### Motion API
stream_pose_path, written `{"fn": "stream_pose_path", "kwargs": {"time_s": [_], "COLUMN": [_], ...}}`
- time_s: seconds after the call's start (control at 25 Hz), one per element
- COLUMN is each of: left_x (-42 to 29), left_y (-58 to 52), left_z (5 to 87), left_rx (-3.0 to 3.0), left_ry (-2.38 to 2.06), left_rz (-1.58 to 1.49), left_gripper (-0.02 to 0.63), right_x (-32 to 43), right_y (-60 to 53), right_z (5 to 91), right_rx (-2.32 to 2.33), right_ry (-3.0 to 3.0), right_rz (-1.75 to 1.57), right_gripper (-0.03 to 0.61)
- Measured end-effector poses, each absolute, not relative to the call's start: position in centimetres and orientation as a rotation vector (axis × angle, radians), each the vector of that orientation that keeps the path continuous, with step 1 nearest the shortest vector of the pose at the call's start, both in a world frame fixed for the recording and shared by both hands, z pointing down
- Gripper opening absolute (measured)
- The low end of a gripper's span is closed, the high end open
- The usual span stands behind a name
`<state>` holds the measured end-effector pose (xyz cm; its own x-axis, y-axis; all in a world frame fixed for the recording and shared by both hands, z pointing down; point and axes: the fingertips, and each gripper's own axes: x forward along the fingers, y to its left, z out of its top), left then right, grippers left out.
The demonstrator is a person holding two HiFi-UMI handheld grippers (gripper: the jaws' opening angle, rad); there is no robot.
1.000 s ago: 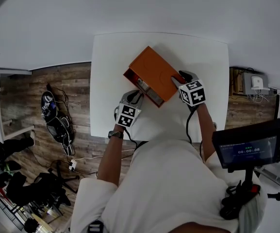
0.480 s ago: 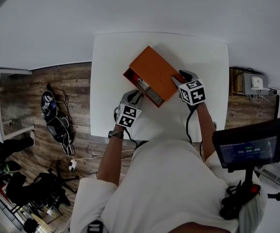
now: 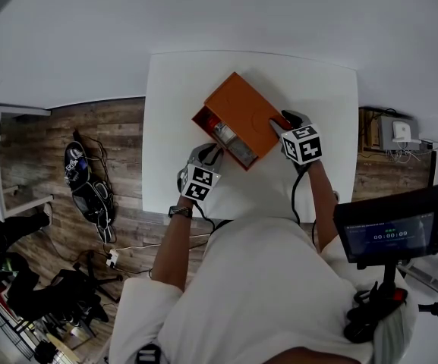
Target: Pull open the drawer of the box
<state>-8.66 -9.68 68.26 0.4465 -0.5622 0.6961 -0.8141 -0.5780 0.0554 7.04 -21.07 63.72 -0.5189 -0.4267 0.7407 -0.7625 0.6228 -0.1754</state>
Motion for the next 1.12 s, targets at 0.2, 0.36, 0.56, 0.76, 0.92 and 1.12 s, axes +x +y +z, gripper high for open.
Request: {"fn": "stream_pose_path", "kwargs": {"time_s": [0.2, 0.36, 0.56, 0.76, 0.92, 1.12], "left_x": [-8.91, -8.82, -8.96, -9.16, -9.41, -9.62], "left_y": [-9.38, -9.48, -9.44, -9.19, -8.87, -8.69], "left_z": [68.41, 68.53, 68.56, 68.6, 68.55, 68.61], "left_rx": [2.314, 2.319, 2.308, 2.299, 2.291, 2.283], "left_ry": [-1.169, -1.165, -1.169, -1.172, -1.178, -1.184], "left_rz": [0.914, 0.923, 0.924, 0.931, 0.932, 0.939], "left_gripper": [0.078, 0.078, 0.078, 0.078, 0.078, 0.078], "right_x": [7.19, 7.27, 7.25, 7.24, 7.25, 7.25], "right_y": [-21.33, -21.5, -21.59, -21.57, -21.57, -21.63], "right_z": [63.8, 63.9, 64.0, 64.03, 63.94, 63.9], "right_rx": [0.93, 0.936, 0.937, 0.935, 0.936, 0.937], "right_ry": [-2.174, -2.172, -2.173, -2.174, -2.177, -2.175], "right_rz": [0.651, 0.648, 0.65, 0.651, 0.651, 0.649], "right_gripper": [0.187, 0.187, 0.187, 0.189, 0.189, 0.189]}}
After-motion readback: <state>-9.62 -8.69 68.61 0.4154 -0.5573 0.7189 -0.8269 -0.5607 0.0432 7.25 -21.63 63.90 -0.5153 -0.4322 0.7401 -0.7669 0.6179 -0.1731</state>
